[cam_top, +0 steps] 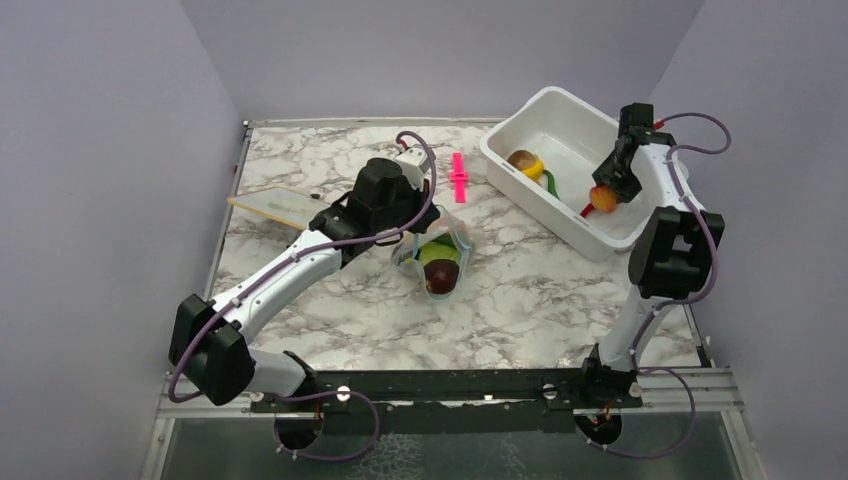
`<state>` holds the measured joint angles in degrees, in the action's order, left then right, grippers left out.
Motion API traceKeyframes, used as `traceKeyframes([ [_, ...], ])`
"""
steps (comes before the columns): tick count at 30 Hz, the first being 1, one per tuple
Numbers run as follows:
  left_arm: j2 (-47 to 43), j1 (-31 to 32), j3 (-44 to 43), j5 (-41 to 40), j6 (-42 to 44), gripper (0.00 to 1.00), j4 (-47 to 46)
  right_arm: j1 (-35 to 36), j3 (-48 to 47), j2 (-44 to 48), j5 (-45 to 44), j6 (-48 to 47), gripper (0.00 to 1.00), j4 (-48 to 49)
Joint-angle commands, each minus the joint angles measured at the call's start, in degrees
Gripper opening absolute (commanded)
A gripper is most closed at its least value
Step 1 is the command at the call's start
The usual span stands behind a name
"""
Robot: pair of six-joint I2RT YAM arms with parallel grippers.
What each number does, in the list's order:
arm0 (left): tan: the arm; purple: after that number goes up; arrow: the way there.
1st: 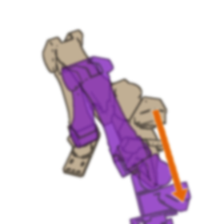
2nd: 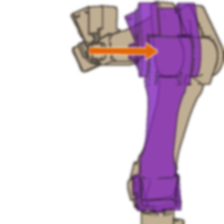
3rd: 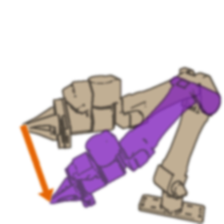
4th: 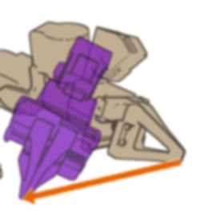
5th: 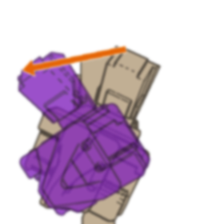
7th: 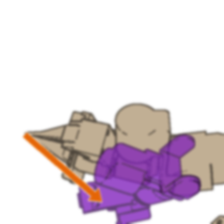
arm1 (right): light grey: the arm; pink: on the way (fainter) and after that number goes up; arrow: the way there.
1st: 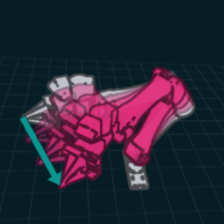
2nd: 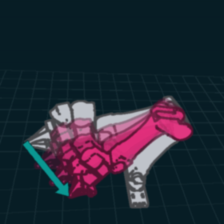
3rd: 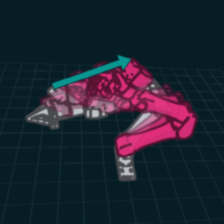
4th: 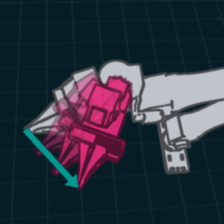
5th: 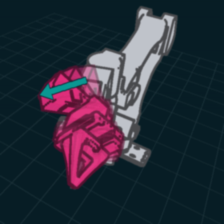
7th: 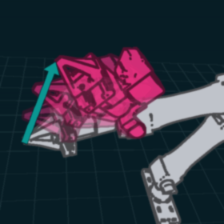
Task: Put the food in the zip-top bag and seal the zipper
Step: Pick up the fake fruit from the bin.
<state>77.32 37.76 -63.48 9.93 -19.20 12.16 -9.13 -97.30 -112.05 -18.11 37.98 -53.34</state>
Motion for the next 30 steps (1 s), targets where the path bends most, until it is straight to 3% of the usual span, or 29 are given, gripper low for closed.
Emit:
traceKeyframes([
  [1, -1.3, 0.1, -2.2, -0.5, -3.0, 0.00, 1.4, 0.7, 3.9, 6.3, 3.4, -4.8, 0.34, 8.6],
  [11, -7.1, 0.1, 3.5, 2.3, -7.4, 0.00, 0.3, 1.8, 20.3, 24.5, 3.8, -4.8, 0.33, 25.7],
  [18, -11.9, 0.2, 7.4, 5.5, -2.5, 0.00, -1.1, 2.0, 34.8, 38.8, 10.9, -8.0, 0.33, 38.4],
  [30, -12.9, 0.3, 8.0, 8.7, 1.8, 0.00, -1.1, 2.0, 39.8, 50.4, 18.2, -10.4, 0.32, 35.1],
])
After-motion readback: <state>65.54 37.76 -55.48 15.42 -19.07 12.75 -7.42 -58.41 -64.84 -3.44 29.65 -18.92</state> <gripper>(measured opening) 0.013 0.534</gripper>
